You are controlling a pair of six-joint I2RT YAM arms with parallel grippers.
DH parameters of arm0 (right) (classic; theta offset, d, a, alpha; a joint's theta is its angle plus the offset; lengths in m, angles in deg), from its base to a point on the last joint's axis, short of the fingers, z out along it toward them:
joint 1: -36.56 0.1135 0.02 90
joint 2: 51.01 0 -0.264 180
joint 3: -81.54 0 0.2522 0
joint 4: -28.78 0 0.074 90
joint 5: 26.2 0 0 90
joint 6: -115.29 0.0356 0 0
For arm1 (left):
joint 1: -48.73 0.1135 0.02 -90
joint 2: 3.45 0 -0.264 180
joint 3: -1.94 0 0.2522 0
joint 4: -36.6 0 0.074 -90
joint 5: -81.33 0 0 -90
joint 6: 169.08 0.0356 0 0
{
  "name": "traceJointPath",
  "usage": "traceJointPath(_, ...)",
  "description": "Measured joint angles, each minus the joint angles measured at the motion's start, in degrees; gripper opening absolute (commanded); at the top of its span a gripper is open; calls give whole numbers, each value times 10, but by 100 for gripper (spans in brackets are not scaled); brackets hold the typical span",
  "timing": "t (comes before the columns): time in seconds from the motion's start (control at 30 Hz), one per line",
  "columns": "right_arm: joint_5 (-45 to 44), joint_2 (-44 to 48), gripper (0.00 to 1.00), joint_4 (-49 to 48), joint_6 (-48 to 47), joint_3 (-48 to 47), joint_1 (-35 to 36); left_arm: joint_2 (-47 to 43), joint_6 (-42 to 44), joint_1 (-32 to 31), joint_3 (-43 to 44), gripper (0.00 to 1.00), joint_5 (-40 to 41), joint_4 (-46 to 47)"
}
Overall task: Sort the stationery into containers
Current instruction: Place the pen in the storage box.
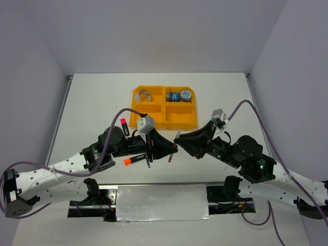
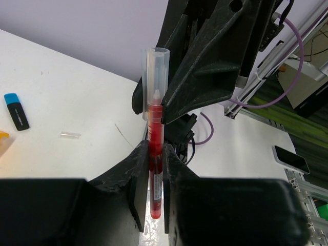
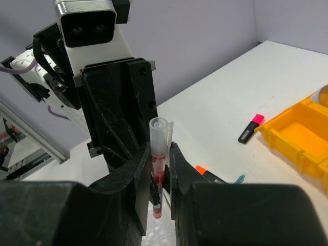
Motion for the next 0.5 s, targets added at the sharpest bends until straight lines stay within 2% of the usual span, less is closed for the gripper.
traceJointPath(0.13, 0, 0, 6, 0, 0, 0, 0, 0, 0, 0, -1, 0, 0, 2)
traceJointPath(0.17, -1, 0, 6, 0, 0, 0, 0, 0, 0, 0, -1, 1, 0, 2)
traceJointPath(0.2, -1, 0, 6, 0, 0, 0, 0, 0, 0, 0, -1, 7, 0, 2)
traceJointPath(0.23, -1, 0, 5, 0, 0, 0, 0, 0, 0, 0, -1, 22, 0, 2)
traceJointPath(0.3, -1, 0, 3, 0, 0, 0, 0, 0, 0, 0, -1, 38, 2, 2)
traceJointPath(0.33, -1, -1, 3, 0, 0, 0, 0, 0, 0, 0, -1, 66, 3, 2)
traceJointPath(0.4, -5, -3, 2, -1, -1, 0, 0, 0, 6, 0, -1, 92, 9, -1)
traceJointPath(0.43, -8, -6, 2, -1, -2, 0, 0, 0, 4, 0, -1, 99, 13, -3)
traceJointPath(0.5, -15, -12, 1, 0, -2, 0, 0, 0, 1, 0, -1, 99, 25, -10)
